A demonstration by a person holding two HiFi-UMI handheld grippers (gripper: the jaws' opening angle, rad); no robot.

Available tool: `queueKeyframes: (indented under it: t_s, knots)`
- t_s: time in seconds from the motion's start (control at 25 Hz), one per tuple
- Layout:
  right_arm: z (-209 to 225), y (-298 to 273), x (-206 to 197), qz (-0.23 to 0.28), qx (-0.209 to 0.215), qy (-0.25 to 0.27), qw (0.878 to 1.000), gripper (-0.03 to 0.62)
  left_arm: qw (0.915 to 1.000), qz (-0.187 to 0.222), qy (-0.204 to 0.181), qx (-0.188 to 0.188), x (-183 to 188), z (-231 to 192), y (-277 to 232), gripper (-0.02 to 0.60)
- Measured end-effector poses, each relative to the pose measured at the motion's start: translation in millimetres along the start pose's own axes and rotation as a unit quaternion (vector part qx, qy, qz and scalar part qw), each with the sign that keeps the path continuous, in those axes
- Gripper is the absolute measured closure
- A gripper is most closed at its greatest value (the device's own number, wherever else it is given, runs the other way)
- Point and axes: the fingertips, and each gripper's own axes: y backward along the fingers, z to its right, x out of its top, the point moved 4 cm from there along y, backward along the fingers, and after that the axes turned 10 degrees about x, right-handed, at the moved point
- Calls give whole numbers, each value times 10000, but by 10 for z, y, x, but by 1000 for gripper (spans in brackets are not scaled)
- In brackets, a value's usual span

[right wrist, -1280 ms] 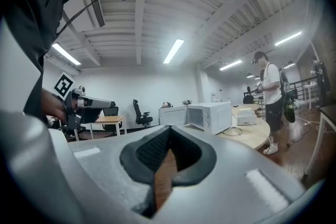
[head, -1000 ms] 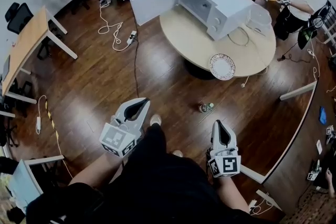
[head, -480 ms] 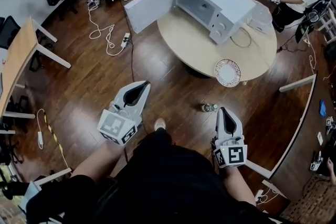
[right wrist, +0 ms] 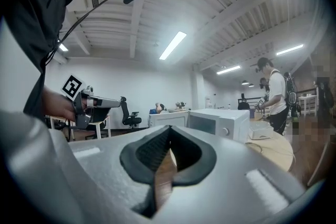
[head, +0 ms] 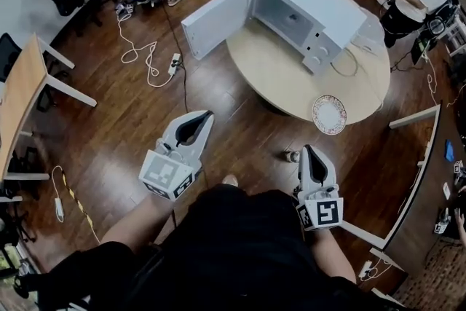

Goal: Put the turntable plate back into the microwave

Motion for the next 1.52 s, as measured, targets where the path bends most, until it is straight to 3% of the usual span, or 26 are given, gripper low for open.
queueKeyframes:
  t_s: [0.4,0.68,0.92,1.32,1.52]
  knots:
    - [-16,61,-23,-92,-369,39,9993,592,9982,222,-125,-534,63,-18,-148,577]
    - [50,-87,-125,-95,-299,-36,9995,592,9984,357,-100,-425,65,-66,-220,577]
    - [70,-302,-175,-144,-108,-132,9998,592,9990,201,-216,-348,57,-152,-316,577]
    - [518,-731,-207,-242,-44,-312,9992,592,9992,53,-201,-343,128,-292,-967,577]
    - [982,-975,-209,-177,-130,-434,9988,592,9994,-49,-177,-277,186,-345,-1456,577]
